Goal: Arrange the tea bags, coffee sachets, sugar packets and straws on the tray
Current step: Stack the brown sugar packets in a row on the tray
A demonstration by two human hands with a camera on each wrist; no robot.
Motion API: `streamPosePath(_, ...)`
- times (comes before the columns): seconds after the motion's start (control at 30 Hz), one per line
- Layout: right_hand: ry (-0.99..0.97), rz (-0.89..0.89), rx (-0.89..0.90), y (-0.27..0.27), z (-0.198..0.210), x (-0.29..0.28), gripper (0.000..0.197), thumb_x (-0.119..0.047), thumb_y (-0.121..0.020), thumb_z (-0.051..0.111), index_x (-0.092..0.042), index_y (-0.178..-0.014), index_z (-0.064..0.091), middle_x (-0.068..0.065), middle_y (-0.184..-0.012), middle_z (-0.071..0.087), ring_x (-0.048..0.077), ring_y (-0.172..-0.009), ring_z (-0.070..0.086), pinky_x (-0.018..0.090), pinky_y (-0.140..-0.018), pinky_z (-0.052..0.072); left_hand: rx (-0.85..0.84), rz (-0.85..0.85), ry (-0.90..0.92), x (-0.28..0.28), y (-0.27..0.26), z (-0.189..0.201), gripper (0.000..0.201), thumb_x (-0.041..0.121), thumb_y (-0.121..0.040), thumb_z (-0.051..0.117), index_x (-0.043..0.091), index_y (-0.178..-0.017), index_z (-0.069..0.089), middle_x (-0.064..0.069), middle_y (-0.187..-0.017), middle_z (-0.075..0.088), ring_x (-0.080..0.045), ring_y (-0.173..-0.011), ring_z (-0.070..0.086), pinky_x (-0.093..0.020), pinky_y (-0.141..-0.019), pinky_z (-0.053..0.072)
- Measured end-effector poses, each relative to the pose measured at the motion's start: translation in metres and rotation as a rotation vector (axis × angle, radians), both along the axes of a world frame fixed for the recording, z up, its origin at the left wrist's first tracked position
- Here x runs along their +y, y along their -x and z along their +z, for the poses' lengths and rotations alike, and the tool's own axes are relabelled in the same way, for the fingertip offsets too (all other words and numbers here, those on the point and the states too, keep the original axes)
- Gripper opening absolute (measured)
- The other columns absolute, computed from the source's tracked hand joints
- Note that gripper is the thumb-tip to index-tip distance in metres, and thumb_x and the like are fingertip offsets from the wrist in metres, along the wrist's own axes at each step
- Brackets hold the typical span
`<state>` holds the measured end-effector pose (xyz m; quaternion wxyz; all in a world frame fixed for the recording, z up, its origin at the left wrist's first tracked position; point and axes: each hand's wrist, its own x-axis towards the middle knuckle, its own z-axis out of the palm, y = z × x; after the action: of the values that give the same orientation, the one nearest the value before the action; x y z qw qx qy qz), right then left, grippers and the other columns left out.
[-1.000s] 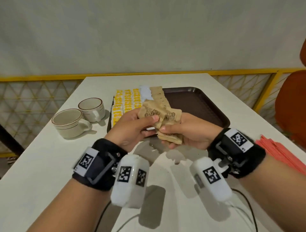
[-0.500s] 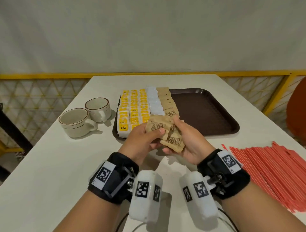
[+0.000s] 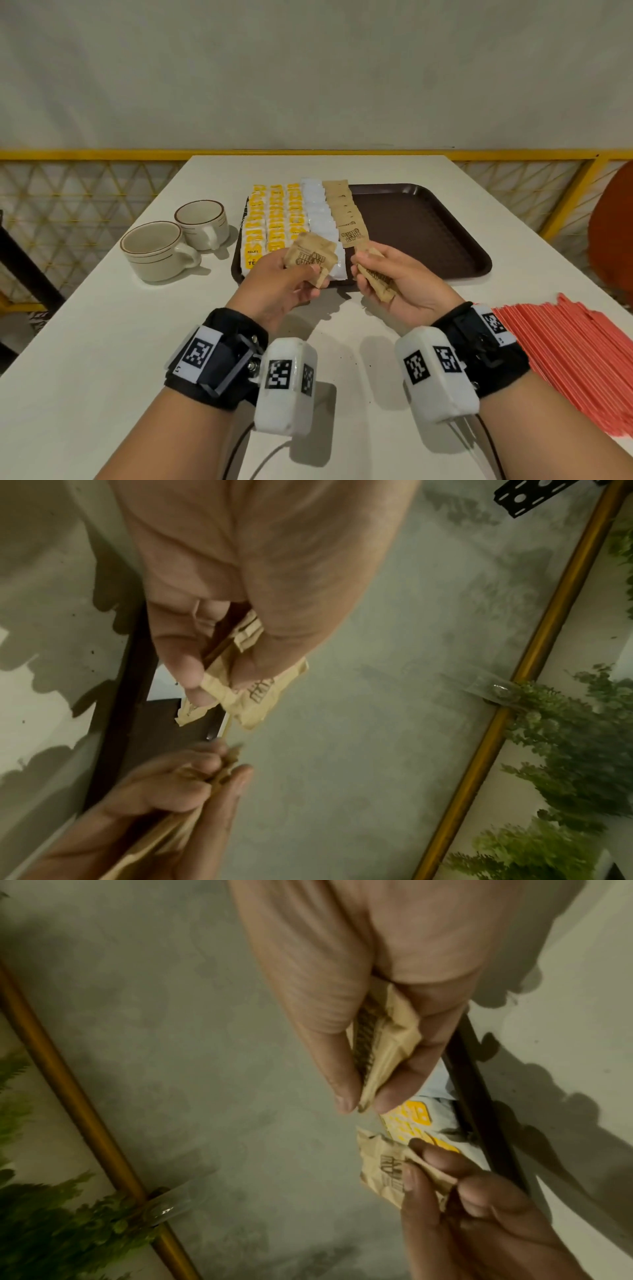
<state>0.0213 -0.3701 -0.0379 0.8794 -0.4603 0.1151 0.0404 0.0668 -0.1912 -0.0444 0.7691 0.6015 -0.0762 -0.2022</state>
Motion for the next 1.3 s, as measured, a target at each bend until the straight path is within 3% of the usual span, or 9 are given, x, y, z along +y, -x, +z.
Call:
streamPosePath(0.17, 0.079, 0.029, -0.092, 0.002, 0.005, -0.012, 0.036, -0.009, -0.074, 0.066, -0.003, -0.109, 0.062, 0.007, -0.079, 0.067, 0.012, -0.07, 0.065, 0.022, -0.063, 0.057, 0.006, -0.047, -0.111, 0.003, -0.002, -0.001, 0.024, -0.006, -0.085, 0.061, 0.003, -0.106, 0.06, -0.012, -0.078, 0.066, -0.019, -0.06, 0.057, -0.022, -0.046, 0.046)
streamPosePath(0.33, 0.388, 0.133, -0.187, 0.007, 0.007, -0.011, 0.044, -0.007, -0.067, 0.073, -0.004, -0.11, 0.065, 0.015, -0.107, 0.07, 0.017, -0.082, 0.068, 0.021, -0.062, 0.056, -0.082, -0.244, -0.258, 0.007, 0.003, -0.001, 0.027, -0.008, -0.082, 0.064, 0.003, -0.106, 0.063, -0.011, -0.082, 0.067, -0.017, -0.062, 0.055, -0.022, -0.048, 0.043)
streamPosePath(0.47, 0.564, 0.248, -0.181, 0.009, 0.003, -0.004, 0.041, -0.004, -0.063, 0.077, -0.007, -0.103, 0.068, 0.014, -0.094, 0.071, 0.018, -0.08, 0.068, 0.025, -0.071, 0.058, -0.188, -0.353, -0.408, 0.008, 0.006, -0.002, 0.025, -0.004, -0.08, 0.068, 0.005, -0.103, 0.067, -0.011, -0.09, 0.071, -0.017, -0.077, 0.063, -0.024, -0.063, 0.05)
streamPosePath(0.6, 0.549, 0.119, -0.125, 0.006, -0.002, -0.003, 0.023, 0.003, -0.075, 0.073, -0.007, -0.095, 0.068, 0.017, -0.093, 0.072, 0.02, -0.074, 0.068, 0.025, -0.064, 0.057, -0.095, -0.113, -0.242, 0.004, 0.003, -0.001, 0.024, -0.007, -0.085, 0.062, 0.007, -0.104, 0.059, -0.009, -0.084, 0.07, -0.017, -0.067, 0.065, -0.032, -0.062, 0.055)
streamPosePath(0.7, 0.461, 0.08, -0.094, 0.004, -0.005, 0.002, 0.02, 0.003, -0.078, 0.071, -0.006, -0.096, 0.067, 0.017, -0.094, 0.072, 0.02, -0.073, 0.068, 0.025, -0.059, 0.055, -0.045, -0.015, -0.115, 0.002, 0.002, -0.001, 0.022, -0.007, -0.085, 0.062, 0.005, -0.104, 0.057, -0.012, -0.08, 0.068, -0.018, -0.061, 0.065, -0.029, -0.058, 0.057)
streamPosePath(0.8, 0.444, 0.025, -0.069, 0.004, -0.002, -0.001, 0.02, 0.001, -0.08, 0.069, -0.003, -0.1, 0.066, 0.014, -0.09, 0.072, 0.015, -0.067, 0.067, 0.023, -0.053, 0.053, -0.102, 0.076, -0.121, 0.005, -0.002, -0.001, 0.017, -0.004, -0.087, 0.061, 0.007, -0.101, 0.06, -0.008, -0.078, 0.069, -0.015, -0.064, 0.063, -0.025, -0.059, 0.054)
streamPosePath(0.97, 0.373, -0.048, -0.057, 0.004, 0.008, -0.018, 0.017, -0.003, -0.083, 0.067, -0.006, -0.1, 0.065, 0.012, -0.091, 0.071, 0.012, -0.062, 0.064, 0.021, -0.05, 0.051, -0.175, 0.199, -0.181, 0.01, -0.009, -0.004, 0.016, 0.004, -0.093, 0.056, 0.013, -0.093, 0.068, -0.01, -0.092, 0.073, -0.011, -0.068, 0.065, -0.02, -0.054, 0.048)
streamPosePath(1.13, 0.283, 0.081, -0.082, 0.007, 0.008, -0.011, 0.031, -0.007, -0.075, 0.067, -0.001, -0.105, 0.061, 0.012, -0.09, 0.067, 0.011, -0.06, 0.06, 0.021, -0.049, 0.05, -0.141, 0.198, -0.079, 0.007, -0.008, -0.005, 0.012, 0.0, -0.091, 0.057, 0.008, -0.092, 0.066, -0.017, -0.095, 0.072, -0.023, -0.08, 0.069, -0.031, -0.068, 0.052)
streamPosePath(1.3, 0.299, 0.115, -0.071, 0.006, 0.003, 0.0, 0.03, -0.002, -0.08, 0.065, 0.0, -0.109, 0.058, 0.013, -0.091, 0.07, 0.013, -0.062, 0.064, 0.023, -0.051, 0.051, -0.043, 0.108, 0.088, -0.002, 0.002, 0.0, 0.01, 0.004, -0.092, 0.056, 0.006, -0.097, 0.064, -0.011, -0.086, 0.074, -0.015, -0.071, 0.068, -0.023, -0.062, 0.053)
